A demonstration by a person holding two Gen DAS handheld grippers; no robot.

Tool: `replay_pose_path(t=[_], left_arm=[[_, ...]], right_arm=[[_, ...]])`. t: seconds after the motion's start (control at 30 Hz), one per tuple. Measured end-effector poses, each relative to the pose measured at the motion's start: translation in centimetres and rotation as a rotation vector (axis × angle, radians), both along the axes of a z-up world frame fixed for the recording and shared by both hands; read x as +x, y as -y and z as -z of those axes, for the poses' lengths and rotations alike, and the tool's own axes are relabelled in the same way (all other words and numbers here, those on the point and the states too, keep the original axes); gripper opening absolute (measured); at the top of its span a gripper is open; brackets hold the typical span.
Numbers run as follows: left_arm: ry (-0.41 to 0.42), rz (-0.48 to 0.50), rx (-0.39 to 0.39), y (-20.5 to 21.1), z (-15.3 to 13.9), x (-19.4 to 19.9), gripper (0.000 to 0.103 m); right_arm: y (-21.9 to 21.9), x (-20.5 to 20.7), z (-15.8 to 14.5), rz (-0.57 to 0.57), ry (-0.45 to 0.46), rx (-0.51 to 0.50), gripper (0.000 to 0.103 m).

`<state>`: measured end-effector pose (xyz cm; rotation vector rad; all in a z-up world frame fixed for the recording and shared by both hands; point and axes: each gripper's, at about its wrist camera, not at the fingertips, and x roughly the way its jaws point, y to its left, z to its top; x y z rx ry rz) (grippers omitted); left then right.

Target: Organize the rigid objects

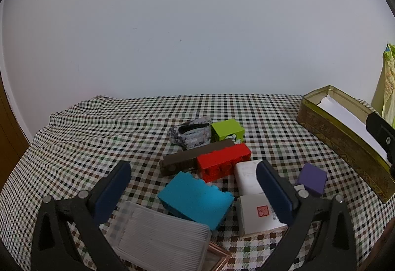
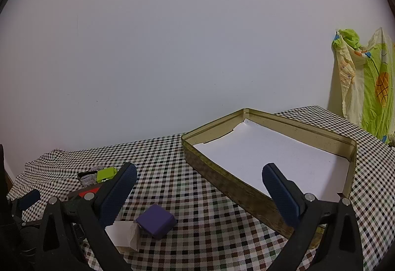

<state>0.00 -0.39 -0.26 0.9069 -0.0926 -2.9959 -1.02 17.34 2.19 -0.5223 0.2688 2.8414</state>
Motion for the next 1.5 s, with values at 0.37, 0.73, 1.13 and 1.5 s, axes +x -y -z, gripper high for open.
replay_pose_path(t=[0.37, 0.73, 1.13, 1.5], left_arm=[[0.013, -0.005, 0.016, 0.3, 0.1, -0.1, 0.102], [0.035, -0.010, 0.044, 0.8, 0.3, -0.3, 0.102], [0.132, -0.020, 0.042, 3.8, 1.3, -0.2, 0.094], [0.203, 0.065, 0.153, 5.8, 2.1, 0.2, 0.091]], right_arm=[[0.0, -0.3, 0.2, -0.017, 0.018, -0.005, 0.102], [0.0, -0.7, 0.5, -0.034, 0.053, -0.006, 0.102], [0.3, -1.9, 1.4, -0.071, 0.135, -0.015, 0.102], [0.5, -2.7, 2.6, -0.122, 0.220, -0.053, 0.102]])
